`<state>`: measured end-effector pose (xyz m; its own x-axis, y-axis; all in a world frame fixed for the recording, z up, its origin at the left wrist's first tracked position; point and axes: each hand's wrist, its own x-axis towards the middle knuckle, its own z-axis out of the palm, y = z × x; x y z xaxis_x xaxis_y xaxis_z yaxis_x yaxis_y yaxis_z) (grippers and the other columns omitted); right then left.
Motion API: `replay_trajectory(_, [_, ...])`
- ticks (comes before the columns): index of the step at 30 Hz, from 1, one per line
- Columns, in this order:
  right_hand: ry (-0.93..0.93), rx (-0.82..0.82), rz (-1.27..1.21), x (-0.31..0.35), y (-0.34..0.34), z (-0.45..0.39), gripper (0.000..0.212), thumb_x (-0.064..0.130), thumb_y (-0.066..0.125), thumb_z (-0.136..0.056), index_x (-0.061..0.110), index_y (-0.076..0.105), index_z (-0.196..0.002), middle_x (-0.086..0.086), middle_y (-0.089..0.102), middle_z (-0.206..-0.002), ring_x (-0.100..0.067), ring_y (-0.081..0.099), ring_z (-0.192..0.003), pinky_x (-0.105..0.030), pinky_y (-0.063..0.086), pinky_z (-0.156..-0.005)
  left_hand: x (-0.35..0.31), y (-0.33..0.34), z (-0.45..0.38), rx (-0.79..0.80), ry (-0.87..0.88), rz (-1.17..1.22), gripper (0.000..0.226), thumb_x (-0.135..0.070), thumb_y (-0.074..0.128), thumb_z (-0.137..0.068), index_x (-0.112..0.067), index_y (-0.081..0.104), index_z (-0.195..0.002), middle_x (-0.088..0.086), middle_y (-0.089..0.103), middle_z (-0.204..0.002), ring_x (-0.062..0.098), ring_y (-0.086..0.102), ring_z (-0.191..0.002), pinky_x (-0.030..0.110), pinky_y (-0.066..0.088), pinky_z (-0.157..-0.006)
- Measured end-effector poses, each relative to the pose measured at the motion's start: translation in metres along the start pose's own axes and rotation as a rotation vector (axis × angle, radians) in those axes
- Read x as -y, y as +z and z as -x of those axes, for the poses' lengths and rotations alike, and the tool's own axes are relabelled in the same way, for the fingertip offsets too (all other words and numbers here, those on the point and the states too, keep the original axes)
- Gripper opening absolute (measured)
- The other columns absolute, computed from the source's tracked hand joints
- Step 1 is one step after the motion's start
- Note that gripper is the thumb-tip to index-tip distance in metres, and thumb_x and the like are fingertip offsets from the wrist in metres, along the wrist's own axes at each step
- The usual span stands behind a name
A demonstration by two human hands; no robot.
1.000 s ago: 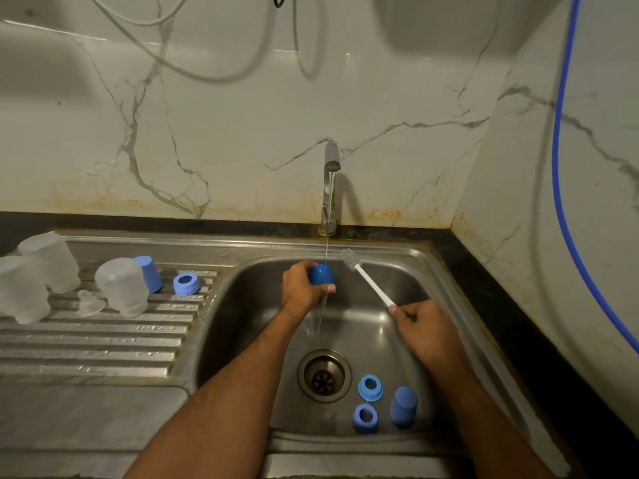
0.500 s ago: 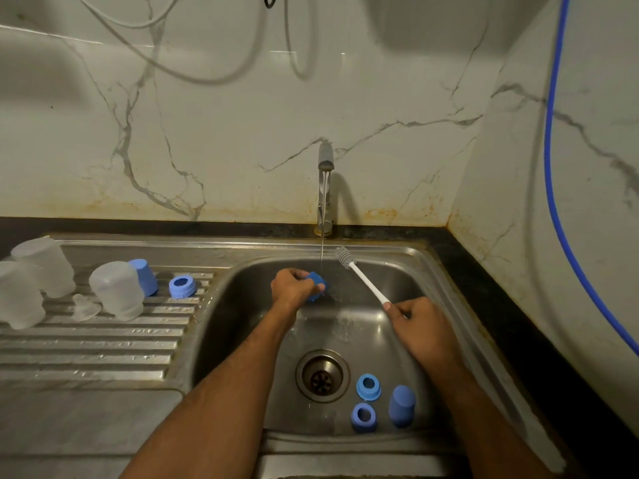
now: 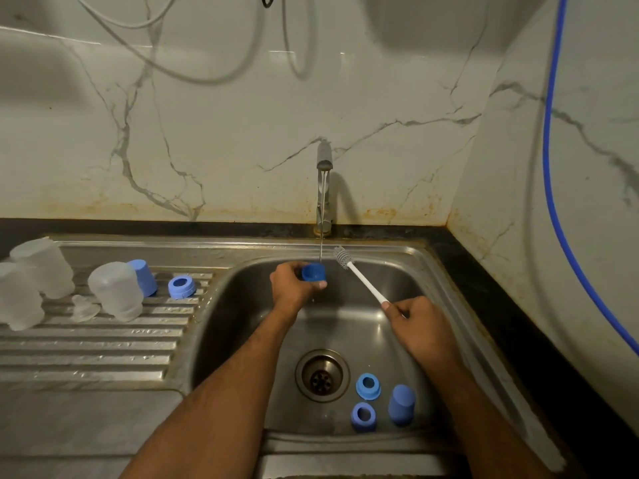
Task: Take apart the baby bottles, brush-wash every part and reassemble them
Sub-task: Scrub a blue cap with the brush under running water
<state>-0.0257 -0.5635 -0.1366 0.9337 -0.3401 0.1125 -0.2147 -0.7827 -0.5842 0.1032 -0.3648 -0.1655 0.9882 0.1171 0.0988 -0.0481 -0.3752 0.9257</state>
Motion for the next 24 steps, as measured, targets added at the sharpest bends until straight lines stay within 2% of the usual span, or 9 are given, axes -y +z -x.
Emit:
replay_trajectory(2, [0.001,-0.006,0.01,0.001,-0.001,0.0,0.041,0.045,0.053,-0.103,0.017,0.072,-0.079,-0.003,0.07,-0.07,-0.013,0.065,-0.067,-0.023,0.047,-0.064,0.003,0.0,0.001,0.058,-0.012,-0.104,0.055,-0.01,0.09,-0.069,-0.008,0.066,-0.119,0.008,0.067,-0.121,0.022,0.064,-0.113,0.035,0.055,-0.097])
replay_trajectory(4, [0.004,-0.016,0.005,0.0,-0.002,0.001,0.042,0.045,0.053,-0.103,0.017,0.071,-0.077,-0.003,0.069,-0.069,-0.013,0.065,-0.066,-0.023,0.047,-0.064,0.003,0.005,0.003,0.196,0.008,-0.188,0.056,-0.013,0.093,-0.064,-0.01,0.069,-0.115,0.007,0.068,-0.118,0.02,0.064,-0.11,0.033,0.056,-0.094])
replay_trajectory(5, [0.004,-0.017,-0.004,-0.001,-0.002,0.001,0.041,0.045,0.054,-0.103,0.017,0.071,-0.077,-0.003,0.069,-0.069,-0.013,0.065,-0.066,-0.023,0.048,-0.064,0.002,0.007,0.004,0.213,0.025,-0.179,0.057,-0.015,0.093,-0.063,-0.01,0.069,-0.115,0.006,0.069,-0.117,0.019,0.065,-0.109,0.03,0.056,-0.091])
replay_trajectory(9, [-0.014,-0.002,0.012,0.002,0.0,0.001,0.041,0.047,0.053,-0.103,0.018,0.072,-0.08,-0.002,0.07,-0.071,-0.012,0.066,-0.067,-0.022,0.047,-0.065,0.002,0.0,0.0,0.017,0.035,-0.106,0.06,-0.015,0.091,-0.068,-0.007,0.065,-0.121,0.009,0.069,-0.119,0.021,0.066,-0.108,0.036,0.057,-0.095])
replay_trajectory(13, [-0.013,-0.015,0.012,-0.003,-0.006,0.002,0.041,0.045,0.053,-0.103,0.017,0.071,-0.079,-0.002,0.069,-0.07,-0.011,0.064,-0.066,-0.021,0.046,-0.061,-0.003,0.01,0.007,0.079,0.068,-0.168,0.057,-0.014,0.091,-0.068,-0.007,0.066,-0.119,0.011,0.069,-0.119,0.021,0.066,-0.11,0.037,0.056,-0.096])
replay_trajectory(17, [-0.038,-0.035,0.009,-0.001,-0.003,0.001,0.043,0.046,0.054,-0.102,0.017,0.071,-0.076,-0.001,0.068,-0.067,-0.013,0.065,-0.065,-0.032,0.057,-0.072,-0.004,0.004,0.005,0.004,0.054,-0.151,0.057,-0.014,0.09,-0.069,-0.007,0.065,-0.119,0.01,0.069,-0.119,0.021,0.066,-0.108,0.034,0.057,-0.094])
replay_trajectory(20, [-0.033,-0.029,0.029,0.0,-0.004,0.003,0.043,0.047,0.053,-0.102,0.018,0.071,-0.076,0.0,0.068,-0.066,-0.011,0.064,-0.064,-0.027,0.054,-0.068,-0.002,0.006,0.005,-0.031,0.049,-0.14,0.055,-0.014,0.089,-0.071,-0.008,0.065,-0.12,0.01,0.069,-0.12,0.021,0.066,-0.109,0.027,0.055,-0.089])
replay_trajectory(22, [-0.039,-0.014,0.035,0.0,-0.007,0.005,0.043,0.046,0.053,-0.103,0.018,0.07,-0.076,0.0,0.068,-0.066,-0.011,0.064,-0.064,-0.024,0.05,-0.065,-0.002,0.01,0.008,-0.021,0.044,-0.142,0.056,-0.014,0.09,-0.07,-0.009,0.065,-0.12,0.009,0.069,-0.12,0.02,0.066,-0.109,0.03,0.056,-0.093])
replay_trajectory(24, [-0.037,-0.001,0.032,0.001,-0.007,0.006,0.042,0.047,0.052,-0.103,0.018,0.071,-0.078,0.0,0.069,-0.068,-0.011,0.065,-0.066,-0.026,0.053,-0.067,-0.003,0.012,0.009,-0.029,0.03,-0.109,0.055,-0.014,0.089,-0.071,-0.009,0.065,-0.12,0.009,0.069,-0.12,0.02,0.066,-0.109,0.031,0.056,-0.094])
